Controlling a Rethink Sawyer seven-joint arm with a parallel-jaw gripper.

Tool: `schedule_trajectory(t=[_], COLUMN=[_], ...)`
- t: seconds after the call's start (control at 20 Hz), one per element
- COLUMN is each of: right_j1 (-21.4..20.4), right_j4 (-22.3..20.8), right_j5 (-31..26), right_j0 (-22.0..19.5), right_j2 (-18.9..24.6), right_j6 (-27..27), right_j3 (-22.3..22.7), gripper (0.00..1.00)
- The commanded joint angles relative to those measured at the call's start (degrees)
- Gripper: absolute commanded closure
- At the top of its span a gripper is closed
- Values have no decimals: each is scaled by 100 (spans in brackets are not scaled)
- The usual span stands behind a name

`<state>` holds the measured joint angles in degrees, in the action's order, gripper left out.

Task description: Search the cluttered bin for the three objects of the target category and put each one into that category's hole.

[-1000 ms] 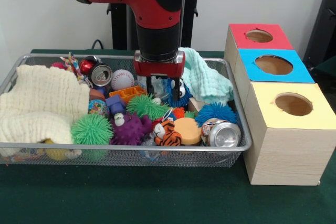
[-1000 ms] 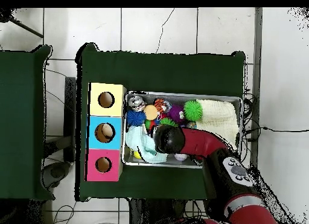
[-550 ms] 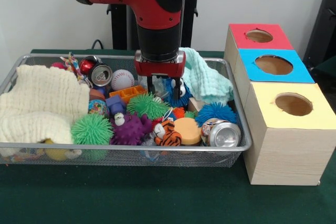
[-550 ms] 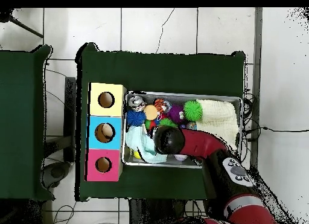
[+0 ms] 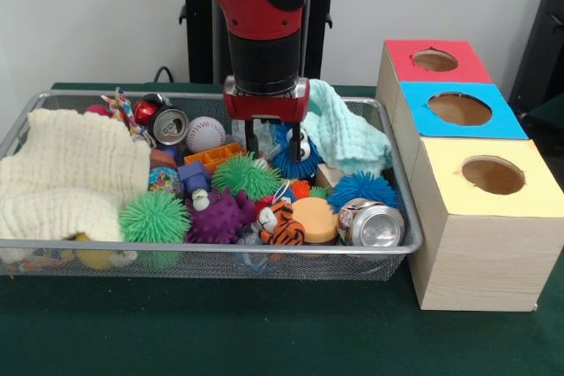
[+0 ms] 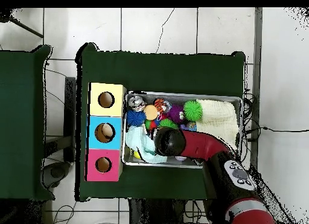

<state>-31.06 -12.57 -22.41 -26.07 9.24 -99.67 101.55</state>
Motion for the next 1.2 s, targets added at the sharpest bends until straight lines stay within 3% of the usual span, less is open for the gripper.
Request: schedule_trajectory(t=[0.05, 0.6, 1.2], right_j1=[-111, -148, 46], right_j4=[200, 124, 9], right_j5=[-740, -902, -672], right_j0=[-173, -224, -256], right_j2=[21, -49, -115], right_j6=[-505, -464, -500], right_j3=[296, 337, 297], gripper=[0, 0, 0])
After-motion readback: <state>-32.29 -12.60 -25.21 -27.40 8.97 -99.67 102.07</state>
